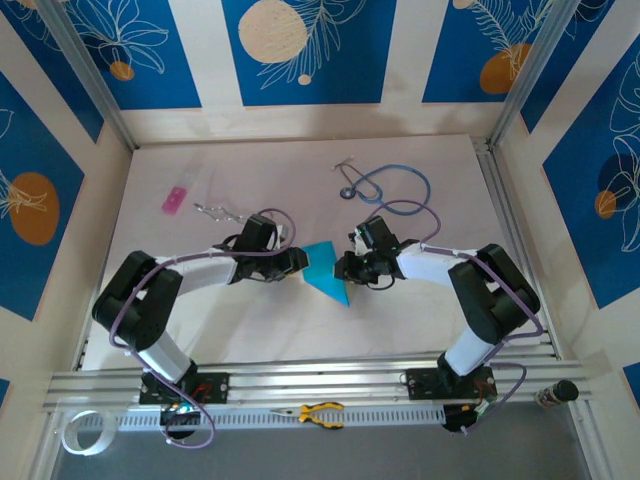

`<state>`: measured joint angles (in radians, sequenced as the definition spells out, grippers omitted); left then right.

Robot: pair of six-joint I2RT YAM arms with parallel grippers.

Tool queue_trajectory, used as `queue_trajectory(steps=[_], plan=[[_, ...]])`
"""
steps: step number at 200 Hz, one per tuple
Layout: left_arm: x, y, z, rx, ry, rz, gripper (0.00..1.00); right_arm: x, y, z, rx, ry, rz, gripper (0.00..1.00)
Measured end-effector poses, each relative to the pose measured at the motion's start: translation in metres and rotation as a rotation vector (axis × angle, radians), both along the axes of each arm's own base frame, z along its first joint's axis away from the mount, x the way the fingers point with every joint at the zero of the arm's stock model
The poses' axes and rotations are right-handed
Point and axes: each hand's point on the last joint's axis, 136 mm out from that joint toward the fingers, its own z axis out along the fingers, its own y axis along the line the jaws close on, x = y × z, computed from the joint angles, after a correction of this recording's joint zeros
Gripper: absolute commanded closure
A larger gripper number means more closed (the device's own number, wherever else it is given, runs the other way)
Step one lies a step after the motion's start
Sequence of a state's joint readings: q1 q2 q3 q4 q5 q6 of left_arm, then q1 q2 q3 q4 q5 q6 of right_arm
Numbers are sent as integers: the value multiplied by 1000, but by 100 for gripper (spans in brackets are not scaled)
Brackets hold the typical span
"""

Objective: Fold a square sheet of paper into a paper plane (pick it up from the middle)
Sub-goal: Fourth fold the wing at the center of the table.

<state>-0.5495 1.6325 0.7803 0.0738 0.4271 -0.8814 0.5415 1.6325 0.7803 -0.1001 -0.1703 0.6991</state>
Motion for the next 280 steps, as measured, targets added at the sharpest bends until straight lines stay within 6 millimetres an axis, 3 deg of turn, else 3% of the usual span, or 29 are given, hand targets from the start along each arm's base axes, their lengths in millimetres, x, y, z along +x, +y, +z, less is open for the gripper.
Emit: queue_trajectory(steps=[34,76,106,206,280], plan=[[2,2,0,-2,2,6,59,1,0,9,18,-23,11,91],[5,13,-3,12,19,26,56,3,1,29,86,-70,13,94],[6,15,-2,3,27,23,51,0,0,31,149,-58,4,95],[12,-5,-6,-136,89,9,49,-3,-1,51,314,-72,6,98],[18,-14,-10,-176,116,14,53,-2,1,57,346,-86,15,98]])
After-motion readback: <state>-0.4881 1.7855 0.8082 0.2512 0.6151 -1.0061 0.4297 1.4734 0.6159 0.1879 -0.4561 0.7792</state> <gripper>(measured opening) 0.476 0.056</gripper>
